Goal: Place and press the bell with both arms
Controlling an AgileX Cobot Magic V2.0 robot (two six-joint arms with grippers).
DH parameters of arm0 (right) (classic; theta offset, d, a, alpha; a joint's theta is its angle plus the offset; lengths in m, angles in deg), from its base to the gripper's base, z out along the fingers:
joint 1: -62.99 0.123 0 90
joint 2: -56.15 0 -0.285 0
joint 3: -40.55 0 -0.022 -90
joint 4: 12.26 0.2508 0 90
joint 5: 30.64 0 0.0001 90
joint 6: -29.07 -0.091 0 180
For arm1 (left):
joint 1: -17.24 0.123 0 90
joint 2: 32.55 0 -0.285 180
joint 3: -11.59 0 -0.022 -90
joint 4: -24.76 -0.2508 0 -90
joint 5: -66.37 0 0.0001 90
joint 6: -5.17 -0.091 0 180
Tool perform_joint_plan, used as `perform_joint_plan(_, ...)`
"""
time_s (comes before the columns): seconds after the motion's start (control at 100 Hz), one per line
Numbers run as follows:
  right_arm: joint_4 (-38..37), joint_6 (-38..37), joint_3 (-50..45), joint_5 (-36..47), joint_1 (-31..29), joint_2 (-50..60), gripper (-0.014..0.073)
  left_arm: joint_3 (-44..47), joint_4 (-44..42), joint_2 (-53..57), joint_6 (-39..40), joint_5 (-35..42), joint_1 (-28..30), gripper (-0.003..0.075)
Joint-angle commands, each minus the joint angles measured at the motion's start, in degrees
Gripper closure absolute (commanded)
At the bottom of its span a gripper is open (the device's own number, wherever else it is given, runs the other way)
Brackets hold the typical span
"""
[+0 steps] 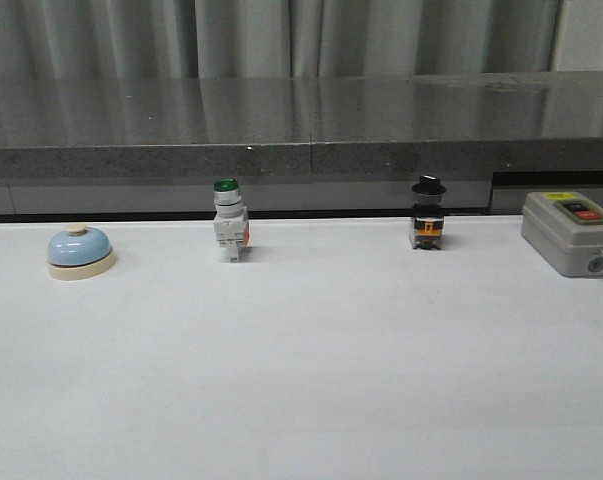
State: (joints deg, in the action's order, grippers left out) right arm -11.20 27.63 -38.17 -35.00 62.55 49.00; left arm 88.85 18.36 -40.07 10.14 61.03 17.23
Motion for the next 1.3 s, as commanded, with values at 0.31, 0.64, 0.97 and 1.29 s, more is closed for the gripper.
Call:
perform_joint_plan(0.31,-0.42,0.16,0.81,4.36,-0.17,0.95,0.0654,1.92,0.72,1.74,0.0,4.56,-0.3,0.0741)
perform_joint_plan(0.64,-0.42,0.16,0.81,4.36,-0.17,0.95,0.0654,-7.96,2.06,-2.19,0.25,-1.68,-0.3,0.0741)
perform_joint_plan(0.97,-0.42,0.16,0.81,4.36,-0.17,0.95,0.0654,-21.51,2.06,-15.0,0.25,-4.96,-0.4,0.0741)
perform_joint_plan(1.29,-0.42,0.16,0.81,4.36,-0.17,0.95,0.0654,-33.37,1.81,-35.65,0.05,-8.38,-0.4,0.074)
